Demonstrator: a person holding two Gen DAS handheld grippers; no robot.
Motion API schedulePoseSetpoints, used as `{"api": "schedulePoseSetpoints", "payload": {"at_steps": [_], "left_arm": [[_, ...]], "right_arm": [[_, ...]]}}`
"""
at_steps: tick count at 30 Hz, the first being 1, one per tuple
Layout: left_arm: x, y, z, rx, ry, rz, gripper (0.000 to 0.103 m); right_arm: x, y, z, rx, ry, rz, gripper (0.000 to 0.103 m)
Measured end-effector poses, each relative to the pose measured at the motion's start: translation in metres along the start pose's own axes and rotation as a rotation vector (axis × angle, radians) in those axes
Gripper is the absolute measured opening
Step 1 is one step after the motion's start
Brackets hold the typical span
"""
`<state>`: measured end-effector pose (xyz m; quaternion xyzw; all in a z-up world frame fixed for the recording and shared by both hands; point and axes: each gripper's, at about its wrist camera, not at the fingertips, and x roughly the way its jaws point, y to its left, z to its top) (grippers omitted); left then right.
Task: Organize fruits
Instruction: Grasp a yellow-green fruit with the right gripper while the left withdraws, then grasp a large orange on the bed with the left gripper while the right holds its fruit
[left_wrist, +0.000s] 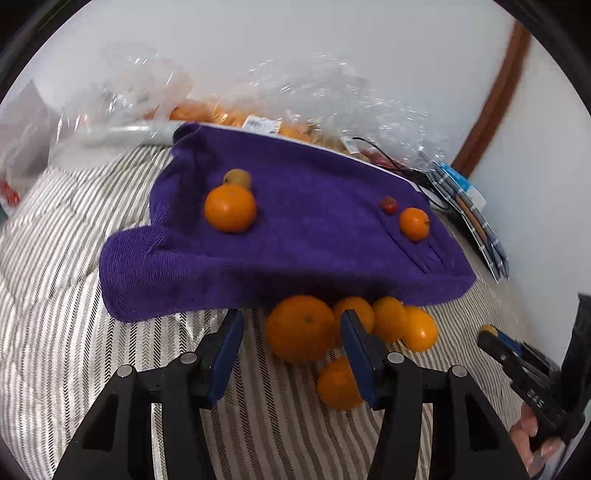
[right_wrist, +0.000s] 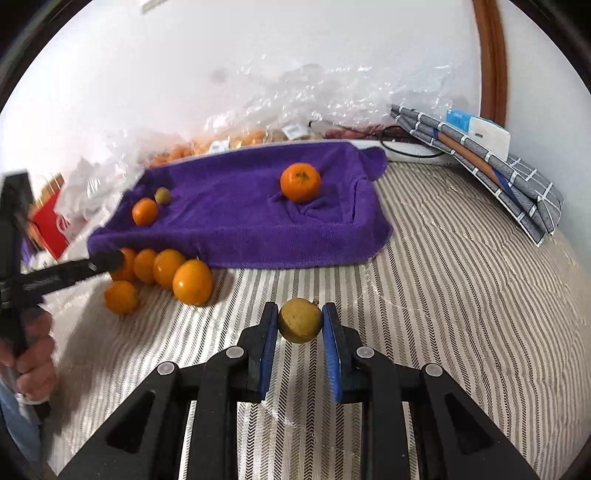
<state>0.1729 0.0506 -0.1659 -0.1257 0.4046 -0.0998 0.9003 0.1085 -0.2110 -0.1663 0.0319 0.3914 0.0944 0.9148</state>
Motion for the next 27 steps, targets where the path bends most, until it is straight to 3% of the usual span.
{"api": "schedulePoseSetpoints", "payload": {"at_steps": [4, 7, 14, 21, 27], "left_arm": [[0.004, 0.002, 0.0, -0.016, 0.0, -0.016, 0.052], [0.003, -0.003, -0.003, 0.011, -0.007, -0.033, 0.039], [-0.017, 0.001, -0.004, 0.019, -0.091, 0.042, 0.037], [-0.012, 0.004, -0.001, -0.002, -0.047, -0.04, 0.038], [0.002, -0.002, -0.002, -0.001, 0.008, -0.047, 0.042]], "right_arm": [[0.0, -0.009, 0.001, 0.051, -0.002, 0.041, 0.024], [0.002, -0.009, 0.002, 0.057, 0.0, 0.057, 0.024], [-0.001, -0.017, 0.001, 0.094, -0.02, 0.064, 0.024], [0.0, -0.016, 0.002, 0.087, -0.012, 0.067, 0.024], [0.001, -0.017, 0.002, 0.089, -0.009, 0.071, 0.024]]}}
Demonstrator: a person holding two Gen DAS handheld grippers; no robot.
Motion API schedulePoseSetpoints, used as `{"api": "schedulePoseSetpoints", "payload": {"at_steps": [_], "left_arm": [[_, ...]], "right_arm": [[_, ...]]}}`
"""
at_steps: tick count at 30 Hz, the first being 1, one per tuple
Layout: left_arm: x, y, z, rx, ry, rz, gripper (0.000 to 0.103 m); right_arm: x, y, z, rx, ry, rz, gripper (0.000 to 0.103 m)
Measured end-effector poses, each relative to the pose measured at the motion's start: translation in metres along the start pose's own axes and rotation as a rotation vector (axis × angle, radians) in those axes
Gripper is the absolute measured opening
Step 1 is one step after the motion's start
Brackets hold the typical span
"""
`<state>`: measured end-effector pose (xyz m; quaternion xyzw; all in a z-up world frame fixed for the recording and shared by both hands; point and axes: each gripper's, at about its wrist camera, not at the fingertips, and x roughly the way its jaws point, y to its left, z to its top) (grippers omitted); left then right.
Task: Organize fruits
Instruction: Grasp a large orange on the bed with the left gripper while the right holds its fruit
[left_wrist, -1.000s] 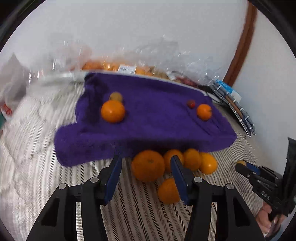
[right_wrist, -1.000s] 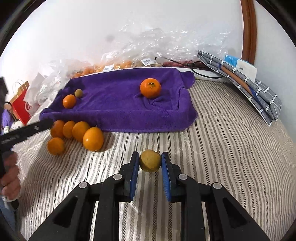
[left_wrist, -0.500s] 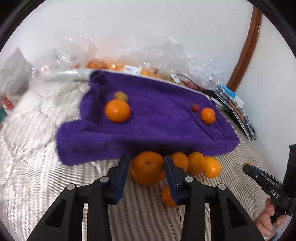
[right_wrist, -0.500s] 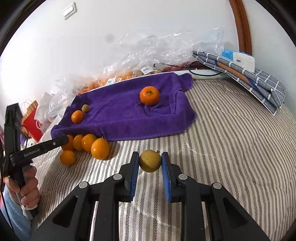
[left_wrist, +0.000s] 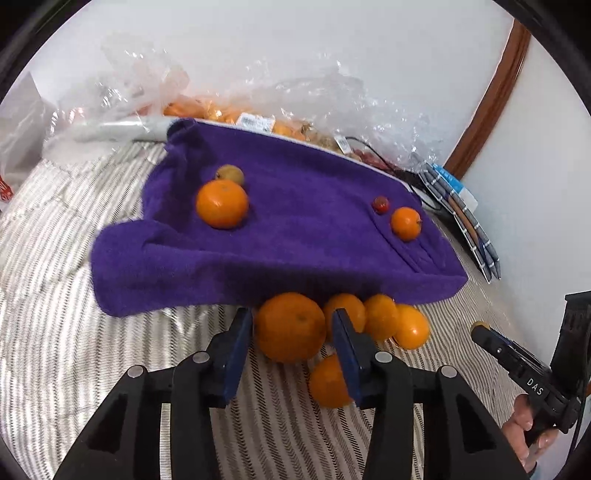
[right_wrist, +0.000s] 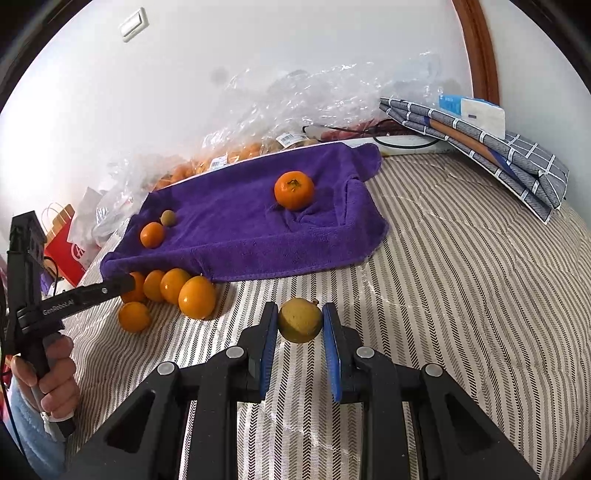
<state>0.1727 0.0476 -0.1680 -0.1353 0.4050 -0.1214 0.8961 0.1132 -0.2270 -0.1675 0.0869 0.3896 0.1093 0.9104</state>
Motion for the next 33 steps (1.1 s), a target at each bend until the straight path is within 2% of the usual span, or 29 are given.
{"api": "schedulePoseSetpoints", "payload": {"at_steps": [4, 7, 11, 16, 25, 28, 33], "left_arm": [[0.004, -0.004, -0.003, 0.013, 0.003, 0.029, 0.04], [-0.005, -0.001, -0.002, 0.005, -0.033, 0.039, 0.04], [-0.017, 0.011, -0.003, -0.024, -0.066, 0.094, 0.04], [-0.015, 0.021, 0.0, -0.046, -0.054, 0.128, 0.04], [-0.001, 0.009, -0.003, 0.024, -0.005, 0.219, 0.044], [-0.004, 0.012, -0.002, 0.005, -0.021, 0.192, 0.04], [-0.016, 0.01, -0.003, 0.004, -0.082, 0.15, 0.04]], "right_arm": [[0.0, 0.0, 0.0, -0.003, 0.0, 0.001, 0.024], [0.0, 0.0, 0.0, 0.004, -0.002, 0.002, 0.024], [-0.001, -0.001, 0.0, 0.008, -0.005, 0.001, 0.024], [-0.001, -0.001, 0.0, 0.006, -0.003, 0.005, 0.024], [-0.001, 0.0, 0.0, 0.005, -0.001, 0.004, 0.024], [0.0, 0.0, 0.0, 0.008, -0.002, 0.003, 0.024], [-0.001, 0.0, 0.0, 0.008, -0.007, -0.001, 0.024]]}}
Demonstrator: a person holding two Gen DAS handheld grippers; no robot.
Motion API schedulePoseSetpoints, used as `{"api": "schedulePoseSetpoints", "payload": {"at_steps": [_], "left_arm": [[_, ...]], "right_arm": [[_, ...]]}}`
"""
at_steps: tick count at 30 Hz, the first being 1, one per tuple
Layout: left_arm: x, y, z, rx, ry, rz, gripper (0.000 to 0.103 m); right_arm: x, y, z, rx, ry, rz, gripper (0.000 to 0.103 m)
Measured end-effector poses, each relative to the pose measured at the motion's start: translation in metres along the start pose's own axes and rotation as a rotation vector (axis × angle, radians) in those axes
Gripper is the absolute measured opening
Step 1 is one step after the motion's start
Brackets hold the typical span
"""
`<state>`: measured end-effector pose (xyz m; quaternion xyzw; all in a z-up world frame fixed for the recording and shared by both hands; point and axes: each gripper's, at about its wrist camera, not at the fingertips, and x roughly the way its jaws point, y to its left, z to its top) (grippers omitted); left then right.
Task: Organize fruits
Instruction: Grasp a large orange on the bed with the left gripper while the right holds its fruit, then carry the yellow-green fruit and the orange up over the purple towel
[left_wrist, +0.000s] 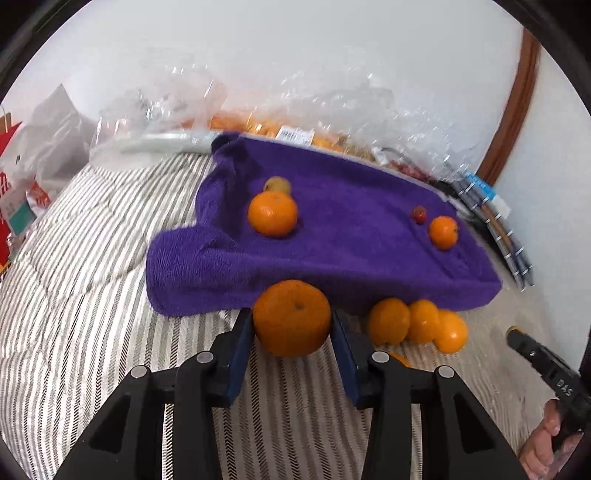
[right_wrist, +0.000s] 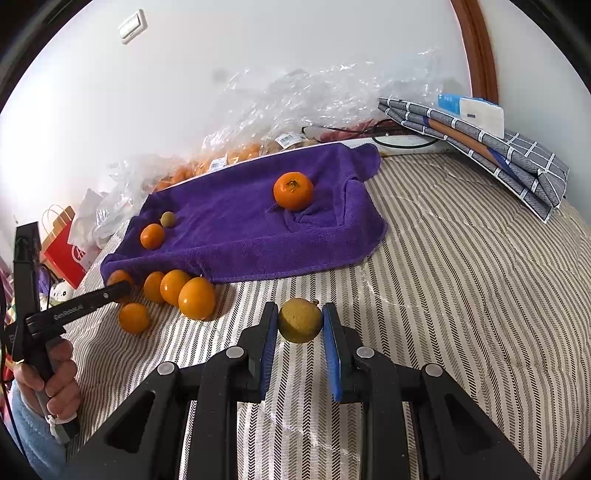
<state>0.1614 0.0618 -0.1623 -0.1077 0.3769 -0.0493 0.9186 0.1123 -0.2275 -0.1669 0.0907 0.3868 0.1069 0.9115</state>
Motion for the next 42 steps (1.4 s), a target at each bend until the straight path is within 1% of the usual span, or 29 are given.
{"api": "schedulePoseSetpoints", "payload": {"at_steps": [2, 7, 10, 11, 13, 15, 18, 20, 23, 25, 29, 33, 36, 39, 40, 41, 42], "left_arm": [[-0.007, -0.003, 0.001, 0.012, -0.036, -0.015, 0.04], [-0.018, 0.0, 0.003, 0.001, -0.082, -0.041, 0.04], [-0.024, 0.0, 0.007, -0.009, -0.107, -0.029, 0.04], [-0.026, -0.001, 0.008, -0.011, -0.109, -0.021, 0.04], [-0.033, 0.0, 0.011, -0.017, -0.114, -0.021, 0.04], [-0.041, -0.001, 0.014, -0.014, -0.119, -0.023, 0.04], [-0.054, -0.002, 0.023, 0.006, -0.13, -0.024, 0.04], [-0.06, -0.005, 0.032, 0.021, -0.142, -0.012, 0.04], [-0.063, -0.005, 0.045, 0.02, -0.156, -0.022, 0.04], [-0.061, -0.004, 0.056, 0.009, -0.16, -0.04, 0.04], [-0.049, -0.007, 0.08, 0.002, -0.17, -0.044, 0.04], [-0.031, -0.006, 0.098, -0.019, -0.188, -0.051, 0.04], [-0.015, -0.001, 0.098, -0.045, -0.172, -0.048, 0.04], [-0.001, 0.004, 0.089, -0.045, -0.138, -0.043, 0.04], [0.004, 0.006, 0.086, -0.041, -0.118, -0.036, 0.04], [0.007, 0.008, 0.084, -0.044, -0.1, -0.033, 0.04], [0.01, 0.01, 0.082, -0.05, -0.088, -0.039, 0.04]], "right_arm": [[-0.001, -0.001, 0.0, 0.004, -0.004, 0.0, 0.024], [-0.005, -0.001, -0.001, -0.002, -0.025, 0.002, 0.024], [-0.008, -0.001, -0.001, -0.003, -0.039, -0.005, 0.024], [-0.008, 0.001, -0.001, -0.012, -0.037, -0.02, 0.024], [-0.006, 0.006, -0.001, -0.047, -0.018, -0.041, 0.024], [-0.008, 0.012, 0.002, -0.078, -0.017, -0.046, 0.024], [-0.016, 0.021, 0.015, -0.12, -0.036, -0.045, 0.024], [-0.022, 0.028, 0.029, -0.148, -0.059, -0.054, 0.024], [-0.022, 0.035, 0.05, -0.17, -0.078, -0.048, 0.024], [-0.02, 0.038, 0.061, -0.18, -0.091, -0.051, 0.024], [-0.008, 0.043, 0.085, -0.203, -0.119, -0.077, 0.024], [0.013, 0.042, 0.101, -0.203, -0.114, -0.08, 0.024], [0.036, 0.038, 0.104, -0.183, -0.093, -0.072, 0.024], [0.057, 0.029, 0.095, -0.155, -0.057, -0.049, 0.024], [0.064, 0.027, 0.091, -0.162, -0.035, -0.049, 0.024], [0.069, 0.027, 0.089, -0.177, -0.016, -0.068, 0.024], [0.071, 0.028, 0.089, -0.182, -0.012, -0.076, 0.024]]}}
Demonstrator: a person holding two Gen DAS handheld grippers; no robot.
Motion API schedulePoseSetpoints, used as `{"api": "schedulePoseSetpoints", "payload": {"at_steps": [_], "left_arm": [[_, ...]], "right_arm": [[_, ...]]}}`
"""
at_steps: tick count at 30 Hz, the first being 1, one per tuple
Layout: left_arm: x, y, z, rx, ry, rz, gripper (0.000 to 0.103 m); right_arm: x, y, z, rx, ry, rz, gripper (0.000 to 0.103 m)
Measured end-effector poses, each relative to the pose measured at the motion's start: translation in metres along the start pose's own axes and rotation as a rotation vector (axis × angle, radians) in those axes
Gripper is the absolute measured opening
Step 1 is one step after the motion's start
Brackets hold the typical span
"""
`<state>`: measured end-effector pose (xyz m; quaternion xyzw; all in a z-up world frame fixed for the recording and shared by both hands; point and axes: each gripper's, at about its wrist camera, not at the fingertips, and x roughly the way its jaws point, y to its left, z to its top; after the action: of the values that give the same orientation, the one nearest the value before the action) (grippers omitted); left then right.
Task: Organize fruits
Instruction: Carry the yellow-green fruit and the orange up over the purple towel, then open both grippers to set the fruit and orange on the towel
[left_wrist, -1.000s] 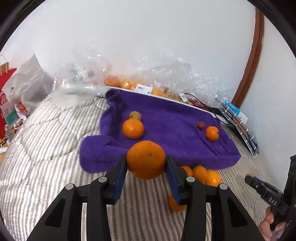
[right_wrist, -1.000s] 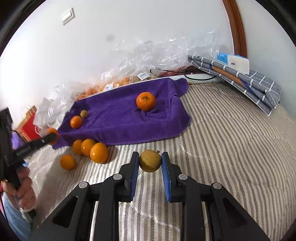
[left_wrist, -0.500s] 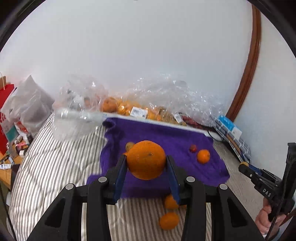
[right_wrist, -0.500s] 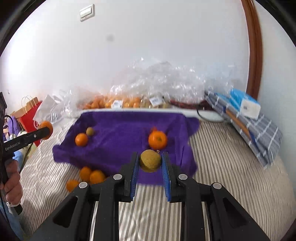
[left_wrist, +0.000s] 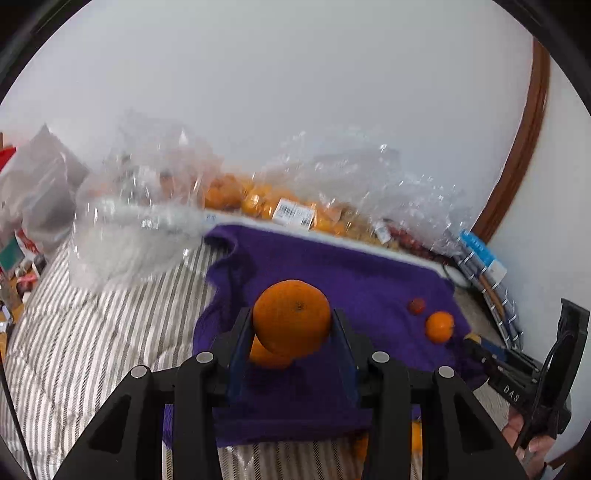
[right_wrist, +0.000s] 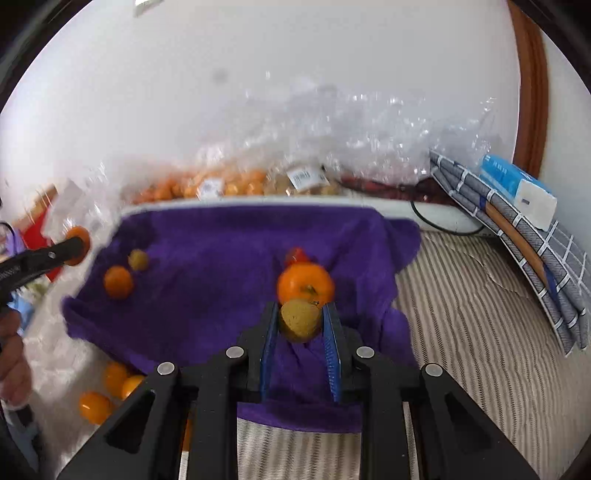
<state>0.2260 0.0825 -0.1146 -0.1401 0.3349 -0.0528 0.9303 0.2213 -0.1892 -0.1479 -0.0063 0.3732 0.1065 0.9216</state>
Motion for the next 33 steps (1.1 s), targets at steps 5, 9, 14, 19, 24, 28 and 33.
{"api": "schedulePoseSetpoints", "payload": {"at_steps": [5, 9, 14, 19, 24, 28, 33], "left_arm": [[0.01, -0.002, -0.011, 0.01, 0.041, 0.013, 0.04], [0.019, -0.005, -0.018, 0.014, 0.078, 0.019, 0.04], [0.024, -0.002, -0.021, 0.003, 0.111, 0.059, 0.04], [0.028, 0.0, -0.024, -0.007, 0.147, 0.06, 0.04], [0.036, -0.002, -0.027, 0.003, 0.177, 0.075, 0.04], [0.035, -0.002, -0.027, 0.003, 0.181, 0.069, 0.04], [0.034, -0.001, -0.025, 0.003, 0.18, 0.07, 0.04]], "right_arm": [[0.011, -0.003, -0.004, 0.005, 0.034, 0.017, 0.024], [0.02, -0.006, -0.006, 0.041, 0.069, 0.053, 0.024], [0.026, -0.002, -0.009, 0.03, 0.078, 0.034, 0.024], [0.025, -0.002, -0.01, 0.03, 0.072, 0.023, 0.03], [0.019, -0.005, -0.01, 0.04, 0.042, -0.006, 0.053], [0.012, -0.001, -0.011, 0.007, 0.015, -0.061, 0.054], [0.003, 0.005, -0.01, -0.015, -0.029, -0.079, 0.054]]}}
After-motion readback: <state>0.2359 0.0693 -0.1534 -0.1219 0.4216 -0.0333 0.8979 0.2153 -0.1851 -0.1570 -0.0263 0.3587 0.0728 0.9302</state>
